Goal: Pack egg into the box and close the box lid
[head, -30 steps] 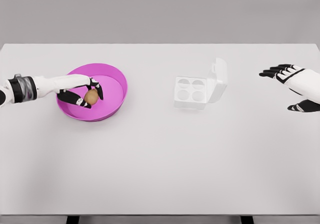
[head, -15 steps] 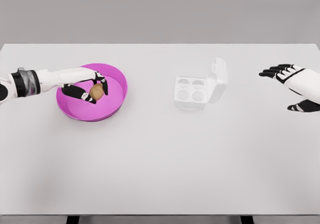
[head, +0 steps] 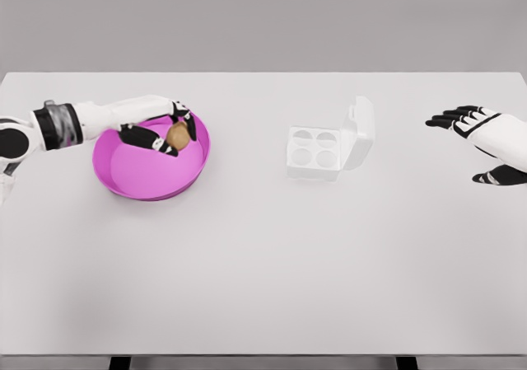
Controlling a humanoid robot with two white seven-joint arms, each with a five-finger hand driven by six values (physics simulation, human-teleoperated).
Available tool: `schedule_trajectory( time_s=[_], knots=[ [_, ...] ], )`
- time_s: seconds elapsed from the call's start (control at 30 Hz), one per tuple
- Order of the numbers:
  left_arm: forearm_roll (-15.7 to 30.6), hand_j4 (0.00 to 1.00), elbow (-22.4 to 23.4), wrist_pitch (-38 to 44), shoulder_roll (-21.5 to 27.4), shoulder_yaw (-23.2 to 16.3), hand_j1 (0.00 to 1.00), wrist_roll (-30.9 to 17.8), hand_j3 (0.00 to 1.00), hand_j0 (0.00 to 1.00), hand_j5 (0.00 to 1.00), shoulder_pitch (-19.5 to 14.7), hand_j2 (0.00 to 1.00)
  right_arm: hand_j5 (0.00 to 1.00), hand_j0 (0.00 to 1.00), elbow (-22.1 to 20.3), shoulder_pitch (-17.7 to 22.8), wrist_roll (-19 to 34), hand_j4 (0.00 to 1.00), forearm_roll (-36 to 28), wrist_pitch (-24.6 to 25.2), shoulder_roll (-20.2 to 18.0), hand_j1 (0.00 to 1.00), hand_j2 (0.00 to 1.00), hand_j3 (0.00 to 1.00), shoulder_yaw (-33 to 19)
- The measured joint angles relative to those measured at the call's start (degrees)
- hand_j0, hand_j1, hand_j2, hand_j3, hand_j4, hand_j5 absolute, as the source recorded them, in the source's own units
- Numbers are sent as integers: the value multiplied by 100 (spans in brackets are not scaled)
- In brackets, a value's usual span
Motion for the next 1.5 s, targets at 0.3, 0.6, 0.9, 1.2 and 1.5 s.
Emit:
schedule_trajectory(
  time_s=[0.3, 0.6, 0.9, 1.2, 1.5],
  knots=[
    [-5, 44, 8, -1, -324, 118, 44, 0, 44, 44, 44, -9, 44, 100, 100, -328, 149, 0, 100, -11, 0, 22, 100, 100, 100, 45],
    [-21, 44, 29, -2, -727, 297, 44, 1, 44, 44, 44, 9, 44, 100, 100, -510, 202, 0, 100, -23, 18, 26, 100, 100, 100, 136],
    [-71, 44, 89, 6, -1180, 407, 44, 1, 44, 44, 44, 0, 44, 100, 100, -498, 132, 0, 100, -38, 63, -34, 100, 100, 100, 486],
    [-161, 44, 288, 8, -1587, 453, 44, 2, 44, 44, 44, -9, 44, 100, 100, 368, -615, -1, 100, -33, 141, -37, 100, 100, 100, 872],
    [-378, 44, 512, 8, -2062, 597, 44, 3, 44, 44, 44, -18, 44, 100, 100, 1032, -1037, 0, 100, 22, 144, -46, 100, 100, 100, 1555]
  ],
)
